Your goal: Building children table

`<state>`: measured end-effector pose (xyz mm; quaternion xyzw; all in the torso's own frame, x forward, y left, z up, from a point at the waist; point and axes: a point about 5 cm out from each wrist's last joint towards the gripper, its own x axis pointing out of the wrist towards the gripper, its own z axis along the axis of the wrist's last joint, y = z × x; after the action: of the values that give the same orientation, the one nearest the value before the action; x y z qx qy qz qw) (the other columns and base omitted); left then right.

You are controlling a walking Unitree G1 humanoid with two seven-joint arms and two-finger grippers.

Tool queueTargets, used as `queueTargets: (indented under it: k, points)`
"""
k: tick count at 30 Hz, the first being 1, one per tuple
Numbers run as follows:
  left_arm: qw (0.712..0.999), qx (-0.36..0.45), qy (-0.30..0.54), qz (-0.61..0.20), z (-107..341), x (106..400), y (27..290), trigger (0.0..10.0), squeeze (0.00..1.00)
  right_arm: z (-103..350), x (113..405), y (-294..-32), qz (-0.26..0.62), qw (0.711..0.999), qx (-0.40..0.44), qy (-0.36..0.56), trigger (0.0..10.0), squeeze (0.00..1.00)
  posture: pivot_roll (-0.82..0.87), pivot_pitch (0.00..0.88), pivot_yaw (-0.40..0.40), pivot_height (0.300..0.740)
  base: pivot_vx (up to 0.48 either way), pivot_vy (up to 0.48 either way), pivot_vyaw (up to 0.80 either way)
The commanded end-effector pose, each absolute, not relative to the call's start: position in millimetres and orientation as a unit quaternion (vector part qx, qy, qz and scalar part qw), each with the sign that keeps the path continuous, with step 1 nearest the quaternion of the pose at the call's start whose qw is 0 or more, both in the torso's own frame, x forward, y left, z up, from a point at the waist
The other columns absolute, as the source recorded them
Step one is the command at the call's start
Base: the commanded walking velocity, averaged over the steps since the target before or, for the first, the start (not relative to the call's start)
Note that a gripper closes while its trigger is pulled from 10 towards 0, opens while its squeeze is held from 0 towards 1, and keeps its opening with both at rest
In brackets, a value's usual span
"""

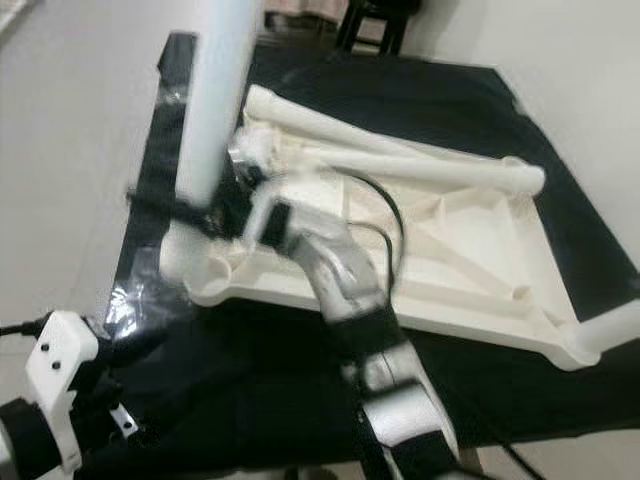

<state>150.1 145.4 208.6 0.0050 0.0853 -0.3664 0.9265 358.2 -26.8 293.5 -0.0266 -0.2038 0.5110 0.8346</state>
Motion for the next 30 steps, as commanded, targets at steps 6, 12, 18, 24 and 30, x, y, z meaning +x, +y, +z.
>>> queueTargets:
  k: [6,12,18,24,30]
  points:
    - [0.920,0.000,0.091,-0.382,212.5,140.7,143.6,10.0,0.00,290.7,373.7,-31.5,0.460,0.856,-0.091,-0.216,10.0,0.00,0.12,0.306,-0.123,0.740,0.000,0.000,0.00]
    - [0.917,0.000,0.096,-0.386,213.4,139.4,146.3,10.0,0.00,269.6,345.4,-29.4,0.727,0.673,0.034,-0.132,10.0,0.00,0.13,0.324,-0.112,0.740,0.000,0.000,0.00]
    - [0.917,-0.001,0.098,-0.386,214.4,137.6,147.4,10.0,0.00,267.8,347.0,-25.6,0.750,0.647,0.050,-0.131,10.0,0.00,0.15,0.334,-0.111,0.740,0.000,0.000,0.00]
    - [0.916,-0.002,0.100,-0.387,215.1,136.5,148.5,10.0,0.00,265.9,348.9,-19.7,0.751,0.646,0.025,-0.135,10.0,0.00,0.17,0.346,-0.111,0.740,0.000,0.000,0.00]
    - [0.914,-0.005,0.104,-0.392,216.4,135.3,149.3,10.0,0.00,263.6,345.2,-19.8,0.783,0.608,0.000,-0.132,10.0,0.00,0.18,0.357,-0.108,0.740,0.000,0.000,0.00]
